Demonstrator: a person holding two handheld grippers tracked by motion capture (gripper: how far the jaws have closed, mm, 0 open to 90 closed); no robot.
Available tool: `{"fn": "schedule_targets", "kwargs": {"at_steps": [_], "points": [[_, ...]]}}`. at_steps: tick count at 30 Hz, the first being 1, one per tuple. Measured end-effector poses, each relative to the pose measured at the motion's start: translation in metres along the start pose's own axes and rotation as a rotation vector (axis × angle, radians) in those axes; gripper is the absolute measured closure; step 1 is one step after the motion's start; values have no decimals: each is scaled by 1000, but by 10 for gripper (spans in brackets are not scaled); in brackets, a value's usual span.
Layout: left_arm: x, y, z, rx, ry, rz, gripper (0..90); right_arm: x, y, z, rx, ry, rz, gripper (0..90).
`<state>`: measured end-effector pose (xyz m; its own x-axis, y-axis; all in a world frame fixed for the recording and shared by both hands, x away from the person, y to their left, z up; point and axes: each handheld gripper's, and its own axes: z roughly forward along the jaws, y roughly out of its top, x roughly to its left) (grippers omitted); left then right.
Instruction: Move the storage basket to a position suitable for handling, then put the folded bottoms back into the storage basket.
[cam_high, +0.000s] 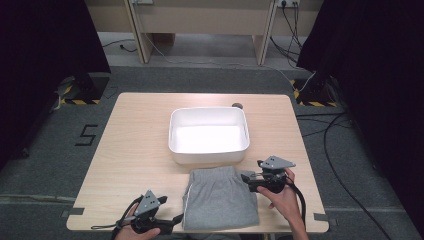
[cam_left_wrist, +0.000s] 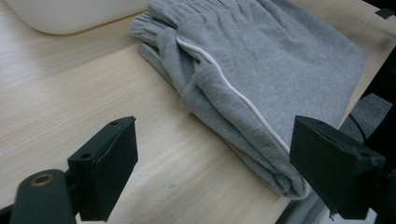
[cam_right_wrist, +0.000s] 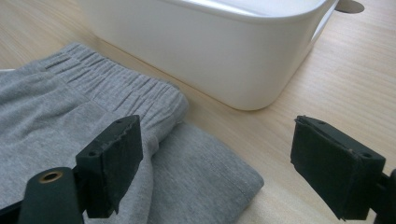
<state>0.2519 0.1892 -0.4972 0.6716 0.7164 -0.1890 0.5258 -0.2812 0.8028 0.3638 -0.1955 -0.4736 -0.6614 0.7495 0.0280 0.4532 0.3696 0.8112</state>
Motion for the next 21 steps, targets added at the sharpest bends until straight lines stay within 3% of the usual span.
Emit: {"fn": "schedule_targets", "kwargs": {"at_steps": [9, 15, 19, 21], "points": [[-15, -3, 14, 38, -22, 17, 148, 2, 0, 1, 3, 5, 0, 181], [-19, -5, 24, 65, -14, 32, 152, 2, 0, 3, 10, 6, -4, 183], [-20, -6, 27, 75, -17, 38, 167, 3, -1, 5, 13, 10, -3, 185], [-21, -6, 30, 82, -34, 31, 217, 3, -1, 6, 17, 13, -8, 185]]}}
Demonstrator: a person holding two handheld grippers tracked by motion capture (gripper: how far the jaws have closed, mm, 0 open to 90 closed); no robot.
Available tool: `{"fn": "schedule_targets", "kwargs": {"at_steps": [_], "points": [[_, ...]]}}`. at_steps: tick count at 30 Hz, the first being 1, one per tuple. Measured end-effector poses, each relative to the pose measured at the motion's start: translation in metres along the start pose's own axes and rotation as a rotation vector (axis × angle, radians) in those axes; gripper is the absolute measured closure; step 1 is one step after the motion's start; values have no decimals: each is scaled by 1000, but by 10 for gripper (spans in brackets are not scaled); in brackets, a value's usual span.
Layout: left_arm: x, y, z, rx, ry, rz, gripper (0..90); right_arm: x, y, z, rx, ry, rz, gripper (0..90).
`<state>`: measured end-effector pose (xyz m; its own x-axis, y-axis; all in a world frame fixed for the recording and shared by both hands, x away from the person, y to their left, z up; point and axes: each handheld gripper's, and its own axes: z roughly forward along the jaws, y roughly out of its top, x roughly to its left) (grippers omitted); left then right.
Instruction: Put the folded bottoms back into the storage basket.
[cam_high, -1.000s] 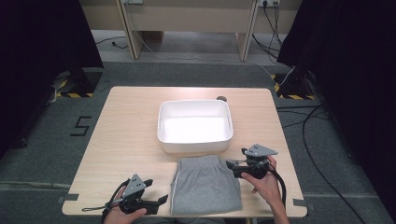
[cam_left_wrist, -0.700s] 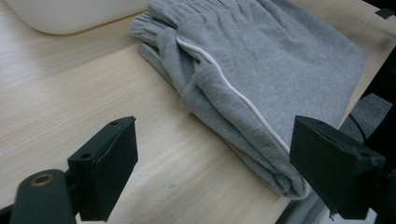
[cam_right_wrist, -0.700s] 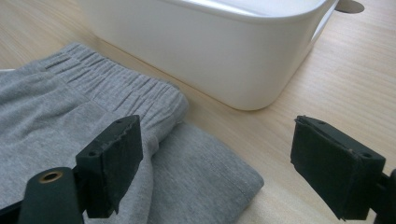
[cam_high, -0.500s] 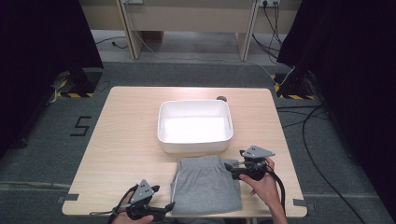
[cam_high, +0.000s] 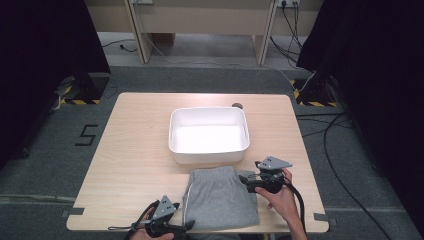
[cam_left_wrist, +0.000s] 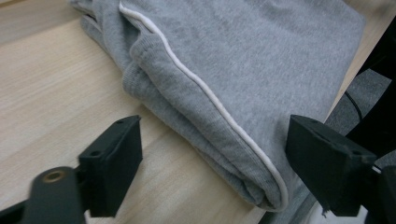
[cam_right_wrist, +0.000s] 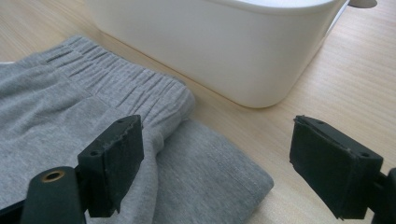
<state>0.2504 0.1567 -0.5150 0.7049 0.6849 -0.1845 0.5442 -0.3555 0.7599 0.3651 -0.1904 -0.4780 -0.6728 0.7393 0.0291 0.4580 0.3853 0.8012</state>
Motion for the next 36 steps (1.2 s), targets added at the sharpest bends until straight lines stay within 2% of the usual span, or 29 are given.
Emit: {"fn": "schedule_targets", "kwargs": {"at_steps": [2, 6, 10, 14, 17, 22, 23, 24, 29, 32, 36], "points": [[0, 0, 1, 10, -23, 0, 264, -1, -1, 1, 4, 1, -2, 185], [1, -1, 3, 5, -37, -6, 309, 0, -3, 6, 18, 4, -1, 185], [-2, -1, 4, 0, -37, 7, 367, 1, -3, 6, 23, 10, -5, 185], [-3, -2, 5, -8, -60, -6, 461, 0, -3, 5, 24, 15, 5, 185], [-3, -2, 5, -14, -63, -9, 488, 0, -3, 7, 28, 21, 0, 181], [-3, -3, 5, -14, -80, -17, 542, 3, -5, 15, 39, 77, 12, 163], [-3, -3, 5, -14, -80, -17, 546, 3, -5, 15, 39, 77, 12, 163], [-2, -3, 5, -16, -86, -17, 549, 5, -5, 19, 60, 68, -13, 160], [-1, -3, 5, -13, -93, -16, 555, 9, -5, 28, 76, 109, 1, 159], [-1, -3, 5, -14, -97, -13, 552, 10, -5, 31, 85, 118, 7, 157], [-1, -2, 5, -9, -89, 2, 445, 11, -5, 40, 106, 132, -4, 154]]}}
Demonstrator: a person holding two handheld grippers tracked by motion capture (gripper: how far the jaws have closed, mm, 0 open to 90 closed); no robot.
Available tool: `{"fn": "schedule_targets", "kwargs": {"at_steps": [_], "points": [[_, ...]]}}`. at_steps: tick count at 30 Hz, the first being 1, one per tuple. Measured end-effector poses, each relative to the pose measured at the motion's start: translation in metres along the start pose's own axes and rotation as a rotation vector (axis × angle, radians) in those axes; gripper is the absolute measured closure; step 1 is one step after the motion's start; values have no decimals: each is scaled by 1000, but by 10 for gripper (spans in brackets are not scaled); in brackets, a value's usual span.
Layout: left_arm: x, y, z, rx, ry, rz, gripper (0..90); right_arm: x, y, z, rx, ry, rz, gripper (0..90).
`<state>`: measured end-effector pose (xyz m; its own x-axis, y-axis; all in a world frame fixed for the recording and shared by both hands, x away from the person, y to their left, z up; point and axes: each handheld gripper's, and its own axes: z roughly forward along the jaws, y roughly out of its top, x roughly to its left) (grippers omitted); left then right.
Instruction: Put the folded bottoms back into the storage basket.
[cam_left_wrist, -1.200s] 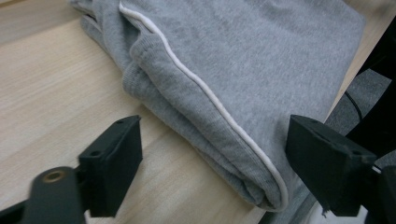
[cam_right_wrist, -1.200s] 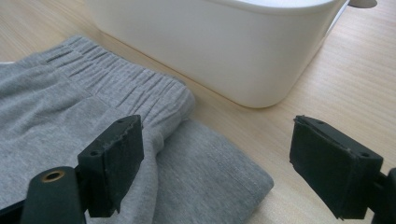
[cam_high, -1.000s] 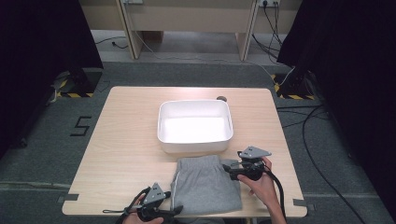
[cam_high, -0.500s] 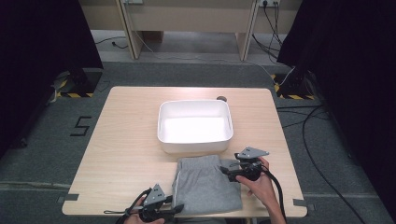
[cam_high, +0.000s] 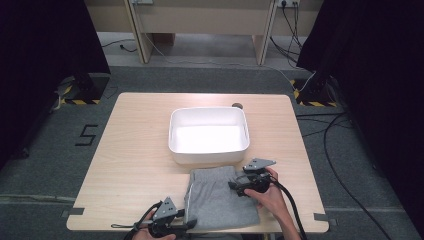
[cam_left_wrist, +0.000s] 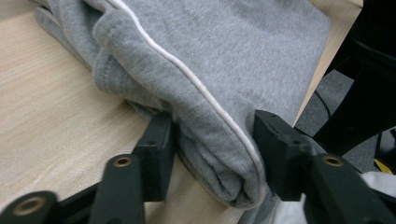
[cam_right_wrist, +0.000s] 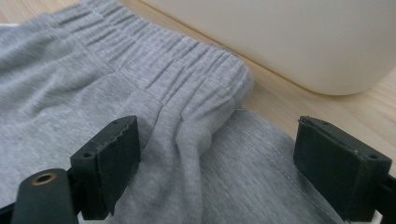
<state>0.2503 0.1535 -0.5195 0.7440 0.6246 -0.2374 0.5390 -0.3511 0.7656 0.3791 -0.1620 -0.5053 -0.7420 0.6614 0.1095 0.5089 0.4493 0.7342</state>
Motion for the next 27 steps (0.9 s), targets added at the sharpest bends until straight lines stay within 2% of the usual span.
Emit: {"fn": "schedule_targets", "kwargs": {"at_steps": [2, 4, 5, 6, 8, 9, 10, 12, 15, 16, 19, 22, 23, 24, 25, 26, 27], "points": [[-1, 2, 1, 13, 14, -11, 313, -1, 1, 4, 9, -5, -7, 153], [-3, 3, 2, 27, 50, 8, 245, 0, 1, 8, 22, 6, -3, 154], [-3, 3, 2, 27, 50, 8, 240, 0, 1, 8, 22, 6, -3, 154], [-5, 3, 2, 31, 75, 31, 235, 1, 0, 11, 25, 3, -18, 147], [-7, 3, 3, 37, 89, 50, 235, 2, 0, 12, 30, -8, -38, 148], [-7, 3, 3, 37, 89, 50, 239, 2, 0, 12, 30, -8, -38, 148], [-7, 3, 4, 35, 93, 67, 245, 2, 0, 12, 33, -9, -35, 150], [-6, 3, 5, 31, 87, 82, 283, 3, 0, 13, 36, -17, -49, 159], [-5, 3, 5, 16, 73, 73, 415, 5, 0, 13, 38, -25, -57, 191], [-4, 3, 4, 15, 64, 69, 415, 5, 0, 13, 30, -19, -69, 252], [2, 3, 4, 2, 40, 46, 516, 7, 0, 13, 16, 6, -72, 362], [5, 3, 3, -6, 35, 34, 569, 8, 0, 13, 10, 20, -65, 451], [5, 3, 3, -8, 35, 33, 569, 8, 0, 13, 10, 20, -65, 451], [5, 2, 3, -11, 40, 36, 587, 10, -1, 13, 3, 23, -63, 525], [5, 2, 3, -11, 40, 36, 601, 10, -1, 13, 3, 23, -63, 525], [4, 2, 3, -15, 40, 37, 620, 11, -2, 13, -9, 36, -63, 606], [4, 1, 3, -18, 36, 36, 629, 11, -2, 13, -10, 44, -54, 627]]}}
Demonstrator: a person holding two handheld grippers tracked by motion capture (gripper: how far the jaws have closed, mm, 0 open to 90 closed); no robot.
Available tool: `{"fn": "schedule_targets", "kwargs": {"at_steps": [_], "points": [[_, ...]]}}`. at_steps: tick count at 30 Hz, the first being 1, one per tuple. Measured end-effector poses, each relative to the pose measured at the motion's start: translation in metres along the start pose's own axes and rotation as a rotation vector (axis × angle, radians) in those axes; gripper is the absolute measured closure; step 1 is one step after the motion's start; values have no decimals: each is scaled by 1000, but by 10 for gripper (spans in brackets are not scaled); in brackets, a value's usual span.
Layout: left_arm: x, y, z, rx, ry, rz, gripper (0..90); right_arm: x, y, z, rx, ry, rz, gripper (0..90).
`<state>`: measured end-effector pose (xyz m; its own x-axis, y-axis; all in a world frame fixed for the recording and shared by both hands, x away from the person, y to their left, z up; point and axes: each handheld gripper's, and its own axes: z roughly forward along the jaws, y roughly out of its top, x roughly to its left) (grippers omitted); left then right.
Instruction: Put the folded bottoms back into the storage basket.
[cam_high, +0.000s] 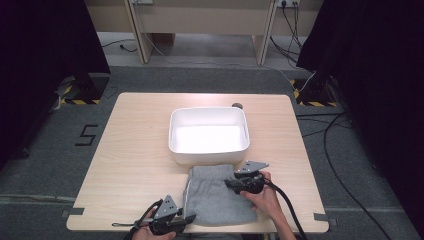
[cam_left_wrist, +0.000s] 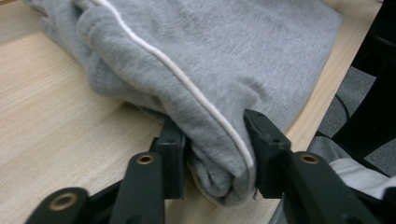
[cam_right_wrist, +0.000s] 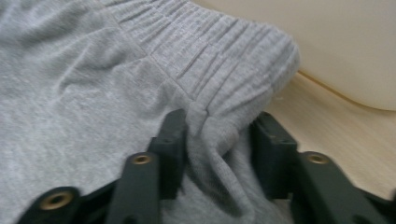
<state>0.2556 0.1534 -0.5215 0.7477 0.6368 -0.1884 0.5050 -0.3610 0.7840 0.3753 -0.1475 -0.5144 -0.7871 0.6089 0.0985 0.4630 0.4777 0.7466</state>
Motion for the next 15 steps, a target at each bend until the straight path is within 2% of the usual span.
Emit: {"fn": "schedule_targets", "kwargs": {"at_steps": [2, 5, 6, 8, 10, 15], "points": [[0, 0, 0, 1, -6, -5, 649, 0, 0, 0, -3, 4, 2, 646], [-1, 0, -1, 3, -7, 9, 681, 2, -1, -1, -14, 1, -11, 703], [-5, 2, -3, 13, 12, 42, 689, 4, -1, -1, -21, 4, -12, 711], [-9, 3, -4, 21, 20, 75, 697, 6, 0, -3, -33, 7, -22, 724], [-10, 4, -6, 20, 15, 80, 700, 7, 0, -4, -40, 10, -25, 729], [-16, 8, -17, -3, -9, 95, 704, 16, 5, -20, -87, 21, -56, 743]]}}
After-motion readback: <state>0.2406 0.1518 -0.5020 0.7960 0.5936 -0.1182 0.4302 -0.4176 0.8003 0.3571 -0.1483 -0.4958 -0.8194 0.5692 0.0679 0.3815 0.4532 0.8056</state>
